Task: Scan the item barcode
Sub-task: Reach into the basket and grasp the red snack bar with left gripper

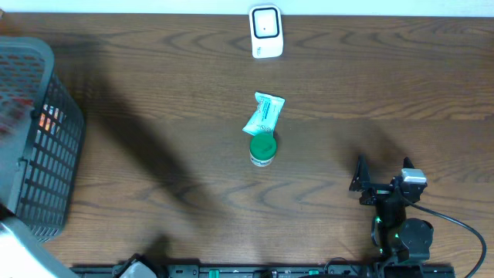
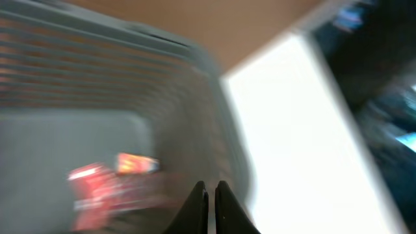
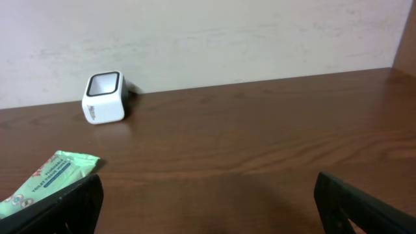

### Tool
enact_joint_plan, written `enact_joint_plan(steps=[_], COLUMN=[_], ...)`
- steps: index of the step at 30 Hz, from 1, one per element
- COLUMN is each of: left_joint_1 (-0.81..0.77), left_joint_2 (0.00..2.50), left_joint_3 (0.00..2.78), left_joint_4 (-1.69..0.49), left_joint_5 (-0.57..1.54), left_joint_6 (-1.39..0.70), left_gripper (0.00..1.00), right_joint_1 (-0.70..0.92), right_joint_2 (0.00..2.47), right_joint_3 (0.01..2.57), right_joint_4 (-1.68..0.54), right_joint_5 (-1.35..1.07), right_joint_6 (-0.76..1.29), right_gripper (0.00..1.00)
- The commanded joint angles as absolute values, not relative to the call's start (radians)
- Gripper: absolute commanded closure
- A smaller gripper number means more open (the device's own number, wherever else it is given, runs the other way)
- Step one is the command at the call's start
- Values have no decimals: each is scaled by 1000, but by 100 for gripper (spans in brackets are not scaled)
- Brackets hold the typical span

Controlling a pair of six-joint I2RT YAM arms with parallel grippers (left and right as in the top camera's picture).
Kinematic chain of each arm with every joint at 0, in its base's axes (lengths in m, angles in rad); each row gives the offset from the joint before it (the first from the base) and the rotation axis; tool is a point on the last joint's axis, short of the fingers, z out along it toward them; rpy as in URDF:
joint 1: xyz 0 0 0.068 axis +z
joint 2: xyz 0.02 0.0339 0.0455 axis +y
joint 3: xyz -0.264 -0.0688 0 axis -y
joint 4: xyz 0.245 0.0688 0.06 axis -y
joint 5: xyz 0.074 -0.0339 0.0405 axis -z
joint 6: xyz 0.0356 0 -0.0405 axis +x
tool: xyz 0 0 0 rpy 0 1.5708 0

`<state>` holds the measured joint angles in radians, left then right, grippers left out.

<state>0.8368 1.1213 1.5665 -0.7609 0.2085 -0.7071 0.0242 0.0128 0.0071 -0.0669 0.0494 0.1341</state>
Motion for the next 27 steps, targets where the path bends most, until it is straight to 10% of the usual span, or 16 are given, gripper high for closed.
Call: enact_joint_plan(steps=[1, 9, 11, 17, 27], left_joint_1=[721, 332, 308, 374, 728], left_joint_2=[1069, 1084, 1100, 1130, 1308], left_joint_3=[1563, 1563, 1563, 1563, 1563], left_joint_4=[-768, -788, -786, -750, -853], left_joint_5=[333, 117, 15, -81, -103], left_joint_6=[-709, -671, -671, -608, -904], left_gripper=[93, 93, 70, 28, 23], right_joint_1=[32, 32, 32, 32, 32], right_joint_2=[11, 11, 11, 11, 11], right_joint_3=[6, 6, 6, 6, 6], right_joint_4=[-70, -70, -70, -70, -70], right_joint_5=[59, 59, 59, 59, 59], right_joint_6=[149, 149, 149, 149, 149], right_gripper=[1, 1, 1, 1, 1])
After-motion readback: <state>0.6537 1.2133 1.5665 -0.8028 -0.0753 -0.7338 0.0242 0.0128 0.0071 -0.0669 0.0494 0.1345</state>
